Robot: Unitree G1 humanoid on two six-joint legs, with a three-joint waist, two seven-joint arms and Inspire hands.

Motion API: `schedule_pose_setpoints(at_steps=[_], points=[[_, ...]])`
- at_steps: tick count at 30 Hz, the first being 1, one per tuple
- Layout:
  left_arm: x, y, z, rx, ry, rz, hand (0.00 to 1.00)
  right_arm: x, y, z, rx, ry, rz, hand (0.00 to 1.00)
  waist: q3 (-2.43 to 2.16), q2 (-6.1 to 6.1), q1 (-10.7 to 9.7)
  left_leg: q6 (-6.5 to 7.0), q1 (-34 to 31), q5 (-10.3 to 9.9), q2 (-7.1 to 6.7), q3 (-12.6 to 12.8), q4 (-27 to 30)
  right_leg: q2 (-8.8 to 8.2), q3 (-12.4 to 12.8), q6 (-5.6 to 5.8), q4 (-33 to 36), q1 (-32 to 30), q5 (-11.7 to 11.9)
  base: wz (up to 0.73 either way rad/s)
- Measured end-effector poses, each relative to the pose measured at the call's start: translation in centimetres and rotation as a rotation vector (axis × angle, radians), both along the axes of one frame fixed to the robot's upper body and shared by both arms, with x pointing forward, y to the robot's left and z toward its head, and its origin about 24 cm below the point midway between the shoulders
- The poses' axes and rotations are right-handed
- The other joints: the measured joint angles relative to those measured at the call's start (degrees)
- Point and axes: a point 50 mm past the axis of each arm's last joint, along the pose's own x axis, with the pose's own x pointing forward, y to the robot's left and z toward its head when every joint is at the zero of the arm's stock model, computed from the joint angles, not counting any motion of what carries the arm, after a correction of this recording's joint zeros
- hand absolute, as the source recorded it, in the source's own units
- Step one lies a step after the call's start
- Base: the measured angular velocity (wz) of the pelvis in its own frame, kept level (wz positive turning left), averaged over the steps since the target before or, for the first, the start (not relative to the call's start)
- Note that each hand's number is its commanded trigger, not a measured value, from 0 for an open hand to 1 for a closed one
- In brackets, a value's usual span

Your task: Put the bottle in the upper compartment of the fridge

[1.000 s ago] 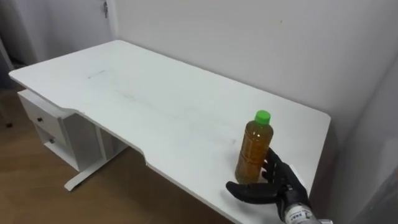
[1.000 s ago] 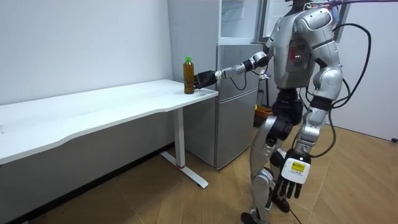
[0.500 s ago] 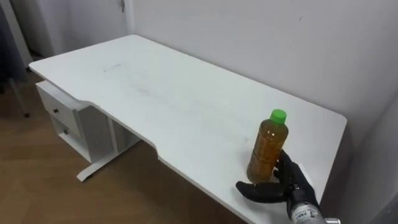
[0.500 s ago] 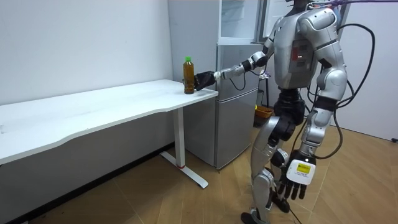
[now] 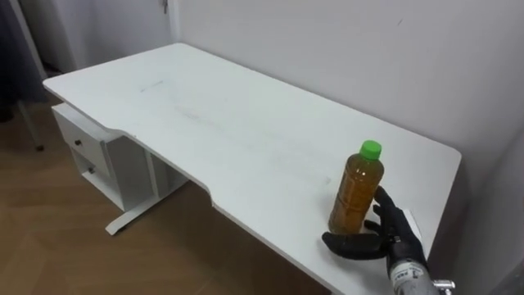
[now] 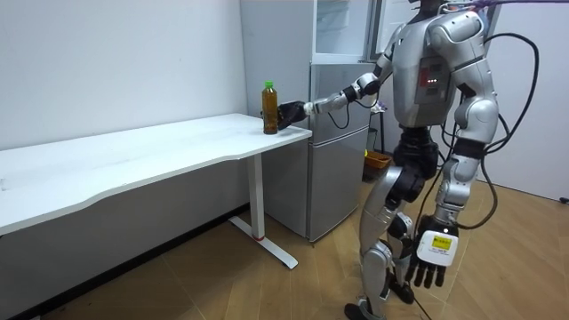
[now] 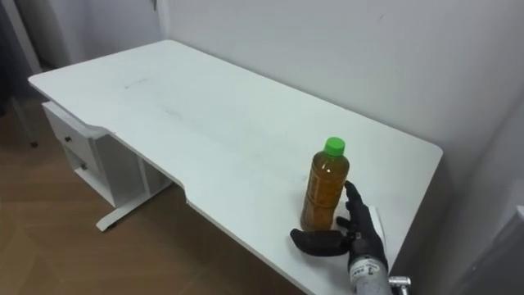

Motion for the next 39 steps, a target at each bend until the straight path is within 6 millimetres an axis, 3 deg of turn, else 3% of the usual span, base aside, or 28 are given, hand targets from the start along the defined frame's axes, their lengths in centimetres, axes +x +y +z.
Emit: schedule_pose_setpoints(at_steps=[10, 16, 27, 28, 29, 30, 39], points=[[0.3, 0.1, 0.0, 0.017, -0.015, -0.001, 0.00, 1.0, 0.2, 2.0, 0.006, -0.072, -0.090, 0.00, 0.02, 0.02, 2.09, 0.05, -1.32, 1.07, -0.11, 0.28, -0.85, -0.45, -0.01, -0.30, 0.52, -2.13, 0.18, 0.00], [0.1, 0.1, -0.1, 0.017, -0.008, 0.001, 0.00, 1.7, 0.5, 3.3, 0.022, -0.109, -0.093, 0.00, 0.04, 0.04, 2.06, 0.07, -1.36, 1.08, -0.24, 0.17, -0.89, -0.69, -0.52, -0.25, 0.66, -2.07, 0.15, 0.00], [0.1, 0.1, -0.1, 0.006, -0.017, 0.037, 0.00, 1.8, 0.2, 3.5, 0.057, -0.111, -0.116, 0.00, -0.01, -0.16, 2.13, 0.16, -1.76, 1.13, -0.29, 0.03, -0.93, -0.76, -0.82, -0.24, 0.77, -2.12, 0.15, 0.02], [0.1, 0.1, -0.1, 0.006, -0.018, 0.037, 0.00, 1.8, 0.2, 3.5, 0.057, -0.111, -0.116, 0.53, -0.02, -0.25, 2.14, 0.16, -1.76, 1.14, -0.29, 0.04, -0.93, -0.75, -0.79, -0.24, 0.76, -2.14, 0.15, 0.00], [0.1, 0.1, -0.1, 0.006, -0.018, 0.037, 0.00, 1.8, 0.2, 3.5, 0.058, -0.111, -0.117, 0.85, -0.03, -0.34, 2.14, 0.16, -1.78, 1.14, -0.29, 0.04, -0.86, -0.76, -0.79, -0.24, 0.77, -2.14, 0.15, 0.00], [0.1, 0.1, 0.0, 0.006, -0.018, 0.037, 0.00, 1.8, 0.2, 3.5, 0.058, -0.111, -0.117, 1.00, -0.03, -0.35, 2.14, 0.16, -1.78, 1.14, -0.28, 0.05, -0.83, -0.76, -0.79, -0.24, 0.77, -2.14, 0.15, 0.00], [0.1, 0.2, 0.0, 0.007, -0.019, 0.039, 0.00, 1.8, 0.1, 3.5, 0.065, -0.111, -0.126, 1.00, -0.03, -0.37, 2.16, 0.16, -1.88, 1.14, -0.27, -0.06, -0.46, -0.74, -0.80, -0.25, 0.82, -2.15, 0.15, 0.00]])
